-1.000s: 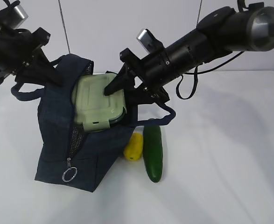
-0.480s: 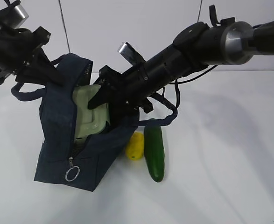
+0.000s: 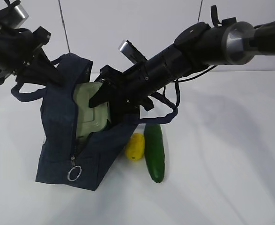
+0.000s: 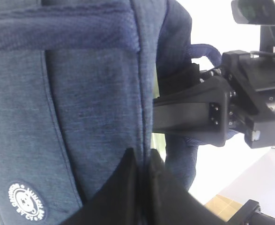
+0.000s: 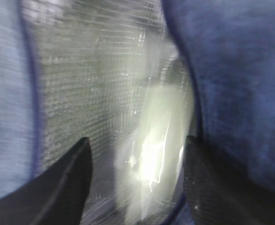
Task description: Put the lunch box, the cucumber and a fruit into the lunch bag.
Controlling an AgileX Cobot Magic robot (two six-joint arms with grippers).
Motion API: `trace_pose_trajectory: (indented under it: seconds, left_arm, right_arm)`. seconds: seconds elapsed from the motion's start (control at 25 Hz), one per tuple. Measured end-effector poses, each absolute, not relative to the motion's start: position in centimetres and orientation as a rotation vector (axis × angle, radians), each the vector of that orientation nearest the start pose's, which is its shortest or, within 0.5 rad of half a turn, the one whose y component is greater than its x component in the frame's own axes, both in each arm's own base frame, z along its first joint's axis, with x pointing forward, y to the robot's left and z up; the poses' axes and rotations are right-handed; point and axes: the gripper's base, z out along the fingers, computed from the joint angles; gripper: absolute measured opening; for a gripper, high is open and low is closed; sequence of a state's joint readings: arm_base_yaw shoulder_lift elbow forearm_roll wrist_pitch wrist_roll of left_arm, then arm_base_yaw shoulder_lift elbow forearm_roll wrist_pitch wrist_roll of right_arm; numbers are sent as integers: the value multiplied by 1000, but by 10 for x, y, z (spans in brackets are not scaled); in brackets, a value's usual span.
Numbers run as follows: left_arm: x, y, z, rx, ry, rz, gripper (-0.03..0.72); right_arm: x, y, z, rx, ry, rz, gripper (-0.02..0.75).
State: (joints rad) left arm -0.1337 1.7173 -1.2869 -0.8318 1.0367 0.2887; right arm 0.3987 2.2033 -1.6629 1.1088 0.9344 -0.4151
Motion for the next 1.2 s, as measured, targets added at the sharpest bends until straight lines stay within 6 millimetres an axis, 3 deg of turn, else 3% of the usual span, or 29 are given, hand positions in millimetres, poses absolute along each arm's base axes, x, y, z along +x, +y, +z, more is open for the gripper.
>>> trace_pose_trajectory:
  seconds: [0.36, 0.76, 0.96, 1.2]
  left_arm:
    - [338, -104, 268, 70, 2715, -1046, 1]
    - [337, -101, 265, 101, 2737, -990, 1]
    - [337, -100, 265, 103, 2740, -982, 1]
    - [338, -98, 264, 124, 2750, -942, 1]
  right_arm:
    - [406, 245, 191, -285, 2573, 1415, 460]
    - [397, 247, 194, -411, 2585, 1500, 464]
    - [399, 238, 203, -471, 2585, 1555, 464]
    - [417, 216, 224, -486, 2516, 1548, 463]
